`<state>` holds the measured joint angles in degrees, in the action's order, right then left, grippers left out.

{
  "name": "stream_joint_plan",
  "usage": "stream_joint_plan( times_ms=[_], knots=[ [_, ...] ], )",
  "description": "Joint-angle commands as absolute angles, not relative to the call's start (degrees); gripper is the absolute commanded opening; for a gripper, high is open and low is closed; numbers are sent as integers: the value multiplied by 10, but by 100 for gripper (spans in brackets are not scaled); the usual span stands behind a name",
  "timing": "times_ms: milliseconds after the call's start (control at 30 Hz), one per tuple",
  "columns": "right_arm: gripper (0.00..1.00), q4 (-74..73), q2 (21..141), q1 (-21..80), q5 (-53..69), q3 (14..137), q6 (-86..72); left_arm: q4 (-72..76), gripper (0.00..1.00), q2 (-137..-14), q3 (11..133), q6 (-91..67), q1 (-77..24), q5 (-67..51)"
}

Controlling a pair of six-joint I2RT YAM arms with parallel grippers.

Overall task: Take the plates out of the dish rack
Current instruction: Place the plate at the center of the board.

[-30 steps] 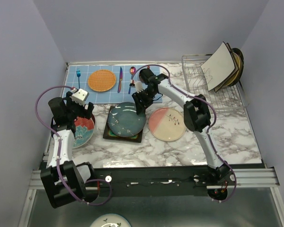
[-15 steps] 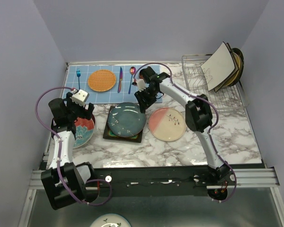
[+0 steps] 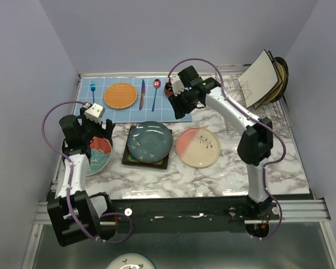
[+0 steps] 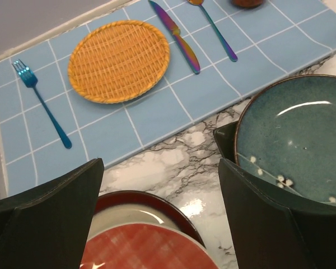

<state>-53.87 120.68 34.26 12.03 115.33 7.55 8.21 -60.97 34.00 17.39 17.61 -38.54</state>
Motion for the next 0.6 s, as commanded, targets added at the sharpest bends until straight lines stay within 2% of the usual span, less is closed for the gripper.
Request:
stream_joint_plan(
  times_ms=[0,167,267,567],
  knots=[
    [52,-470,1125,317,4,1087,74,118,93,-633,359,125,136,-365],
    [47,-410,1071,250,-78,1037,86,148,94,-662,371,95,76,-308],
    [46,-403,1066,196,-84,1043,95,163,96,-674,376,70,60,-298],
    [47,-342,1074,75,-141,1075,126,154,99,-708,407,61,55,-265]
  ],
)
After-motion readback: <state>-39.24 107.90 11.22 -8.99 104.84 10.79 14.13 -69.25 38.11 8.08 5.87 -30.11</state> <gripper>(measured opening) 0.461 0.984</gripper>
